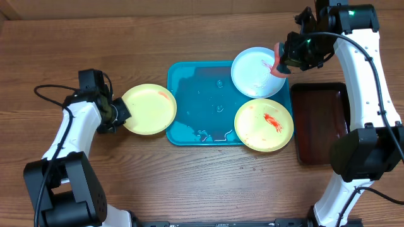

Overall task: Clean dirty plates on tray and stack at the side
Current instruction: 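Place the yellow plate on the table left of the teal tray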

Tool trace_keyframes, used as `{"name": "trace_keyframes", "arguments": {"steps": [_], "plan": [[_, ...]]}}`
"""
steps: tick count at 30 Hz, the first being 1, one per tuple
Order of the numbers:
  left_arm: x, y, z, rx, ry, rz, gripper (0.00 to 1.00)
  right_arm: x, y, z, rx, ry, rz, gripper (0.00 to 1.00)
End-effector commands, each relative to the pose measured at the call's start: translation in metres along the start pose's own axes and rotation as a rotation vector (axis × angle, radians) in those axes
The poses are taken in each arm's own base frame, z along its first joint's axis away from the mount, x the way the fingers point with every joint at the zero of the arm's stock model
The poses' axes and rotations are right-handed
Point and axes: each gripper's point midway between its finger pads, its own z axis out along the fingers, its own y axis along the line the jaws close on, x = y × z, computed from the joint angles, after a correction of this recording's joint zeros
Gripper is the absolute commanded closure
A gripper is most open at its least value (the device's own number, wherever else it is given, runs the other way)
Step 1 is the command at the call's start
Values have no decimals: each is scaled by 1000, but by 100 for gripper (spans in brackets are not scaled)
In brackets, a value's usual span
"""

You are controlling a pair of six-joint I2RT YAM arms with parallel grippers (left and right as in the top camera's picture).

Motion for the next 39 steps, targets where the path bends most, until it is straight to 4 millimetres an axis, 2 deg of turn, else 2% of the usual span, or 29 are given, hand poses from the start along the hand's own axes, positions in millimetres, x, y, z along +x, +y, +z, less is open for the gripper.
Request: {"name": "trace_keyframes", "arguments": {"steps": [1,9,16,17,21,22,24,29,32,34,39], "plan": [[-8,18,-4,-73,-55,-69,96,-3,4,-15,-4,-41,-20,96],[-25,45,-6,-100,-106,-141,96,-2,3,-15,0,-38,-18,96],[-30,41,8,-102,-112,-109,96,-2,3,-15,0,-38,-19,96],[-30,40,11,-97,-106,-109,93,-2,3,-15,0,-38,-19,96],[-27,41,21,-101,-83,-109,62,-2,3,-15,0,-38,-22,96],[-26,42,21,-104,-79,-108,57,-2,3,-15,0,-39,-22,96],[-26,42,20,-108,-80,-106,50,-2,3,-15,0,-39,-22,96],[-36,35,6,-103,-78,-81,48,-3,3,-15,0,-40,-22,96],[-48,13,-18,-87,-76,-38,48,-3,3,-15,0,-41,-22,96],[-55,-15,-37,-63,-93,30,46,-3,3,-15,0,-42,-23,96],[-54,-128,-75,108,-180,245,34,-6,4,-15,-2,-52,-25,96]]}}
